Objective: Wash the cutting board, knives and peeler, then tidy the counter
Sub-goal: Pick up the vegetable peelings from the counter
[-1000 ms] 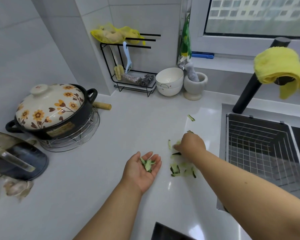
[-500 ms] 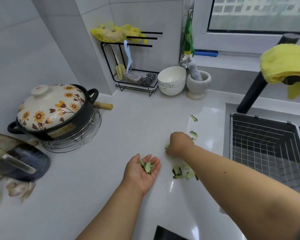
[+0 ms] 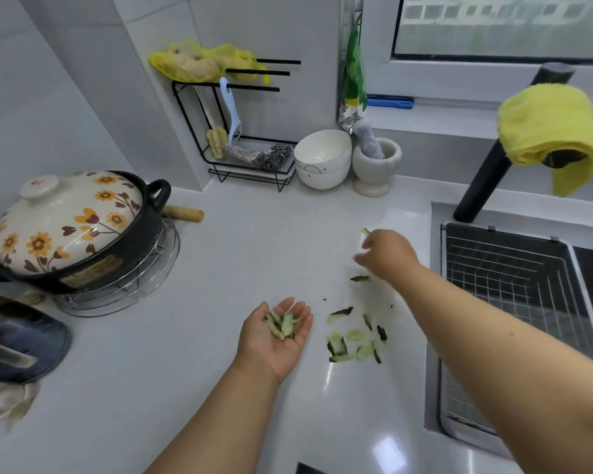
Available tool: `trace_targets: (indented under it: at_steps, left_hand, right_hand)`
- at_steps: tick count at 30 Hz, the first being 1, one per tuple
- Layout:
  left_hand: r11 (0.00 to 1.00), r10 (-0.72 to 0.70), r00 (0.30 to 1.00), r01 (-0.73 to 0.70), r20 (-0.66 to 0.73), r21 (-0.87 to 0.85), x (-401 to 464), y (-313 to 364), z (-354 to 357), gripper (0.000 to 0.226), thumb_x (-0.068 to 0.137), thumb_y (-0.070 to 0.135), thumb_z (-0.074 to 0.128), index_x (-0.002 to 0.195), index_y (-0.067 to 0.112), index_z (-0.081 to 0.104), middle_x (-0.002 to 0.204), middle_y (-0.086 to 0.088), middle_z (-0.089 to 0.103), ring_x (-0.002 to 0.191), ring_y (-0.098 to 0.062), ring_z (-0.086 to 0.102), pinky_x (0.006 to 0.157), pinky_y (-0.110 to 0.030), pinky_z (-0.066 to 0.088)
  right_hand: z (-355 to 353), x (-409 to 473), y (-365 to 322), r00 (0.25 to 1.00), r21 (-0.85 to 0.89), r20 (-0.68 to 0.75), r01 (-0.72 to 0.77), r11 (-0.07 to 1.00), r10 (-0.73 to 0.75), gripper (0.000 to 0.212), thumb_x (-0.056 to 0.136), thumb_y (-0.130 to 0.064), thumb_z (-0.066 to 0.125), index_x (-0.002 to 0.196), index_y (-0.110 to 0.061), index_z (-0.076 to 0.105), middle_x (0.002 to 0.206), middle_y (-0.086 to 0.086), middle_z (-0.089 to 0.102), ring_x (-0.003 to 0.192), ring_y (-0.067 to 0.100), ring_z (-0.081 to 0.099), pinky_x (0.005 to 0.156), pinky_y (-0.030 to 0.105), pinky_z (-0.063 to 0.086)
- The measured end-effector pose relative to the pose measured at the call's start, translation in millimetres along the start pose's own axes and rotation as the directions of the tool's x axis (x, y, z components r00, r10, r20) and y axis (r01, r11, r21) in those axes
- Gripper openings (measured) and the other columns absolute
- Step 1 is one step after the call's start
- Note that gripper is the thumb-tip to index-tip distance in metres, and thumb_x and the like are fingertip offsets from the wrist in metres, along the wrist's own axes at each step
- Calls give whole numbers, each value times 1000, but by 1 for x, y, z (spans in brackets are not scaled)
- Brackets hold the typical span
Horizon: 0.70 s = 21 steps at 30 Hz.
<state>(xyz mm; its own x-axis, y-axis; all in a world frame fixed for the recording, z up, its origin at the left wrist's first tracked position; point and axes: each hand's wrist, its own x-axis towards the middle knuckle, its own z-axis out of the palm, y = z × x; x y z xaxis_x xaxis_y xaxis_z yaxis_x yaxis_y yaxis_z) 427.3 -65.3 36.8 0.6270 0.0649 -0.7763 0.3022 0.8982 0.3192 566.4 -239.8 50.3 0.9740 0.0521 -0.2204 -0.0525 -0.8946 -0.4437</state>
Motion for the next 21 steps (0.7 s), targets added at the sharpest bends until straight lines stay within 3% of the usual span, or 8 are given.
trace_targets:
  at_steps: [2,6,9,12,14,16,18,21]
  left_hand:
    - [1000,0,1000,0,-1,7,1,0,-1,47,103,36,38,101,-5,62,93,-21,64,88,-33,63,82,-42,52]
    - [999,0,1000,0,3,43,4,-1,3,56,102,44,34,105,-5,61,95,-21,64,91,-33,63,86,-43,51]
    - [998,-9,1000,8,4,66,6,-3,7,61,101,50,34,108,-4,61,101,-22,64,97,-35,63,92,-44,50]
    - [997,-21,1000,20,13,69,6,-6,13,62,100,51,36,109,-5,61,106,-23,63,103,-36,62,96,-45,49]
    - [997,-26,1000,25,16,68,7,-8,18,62,100,51,36,110,-5,60,107,-23,63,105,-37,61,98,-45,48]
    - [997,-30,999,29,19,75,9,-10,23,61,100,51,36,111,-4,59,106,-23,63,104,-36,61,99,-45,47]
    - [997,-39,999,37,29,68,11,-13,28,61,100,51,36,112,-4,59,108,-23,64,104,-36,61,100,-45,47]
    - [998,-58,996,56,69,27,12,-18,34,60,102,47,35,112,-5,60,112,-25,66,109,-36,61,100,-46,46]
  right_hand:
    - [3,5,16,990,-146,117,-56,988,73,38,79,-27,68,109,-4,65,110,11,64,93,26,62,80,33,52]
    - [15,3,10,982,-228,185,62,972,-19,11,78,-20,62,80,-10,58,82,4,53,69,20,51,54,24,40]
    - [22,2,3,966,-282,248,147,948,-75,20,80,-15,56,66,-13,42,65,1,42,58,17,41,50,24,32]
    - [27,-1,4,956,-312,269,199,929,-114,24,78,-14,55,63,-14,35,64,0,39,55,15,37,47,24,29]
    - [23,-3,2,960,-234,244,196,952,-137,20,77,-16,59,65,-11,43,66,2,45,59,17,43,49,24,34]
    - [13,-8,-8,958,31,213,189,981,-191,12,77,-17,65,74,-8,59,70,3,59,65,19,55,57,28,47]
    - [4,-18,-23,915,280,269,225,933,-301,5,78,-15,70,79,-11,67,72,0,66,65,14,61,65,32,56]
    - [-3,-26,-35,812,320,389,324,890,-435,6,80,-21,75,80,-16,73,68,-10,67,61,6,61,65,26,55]
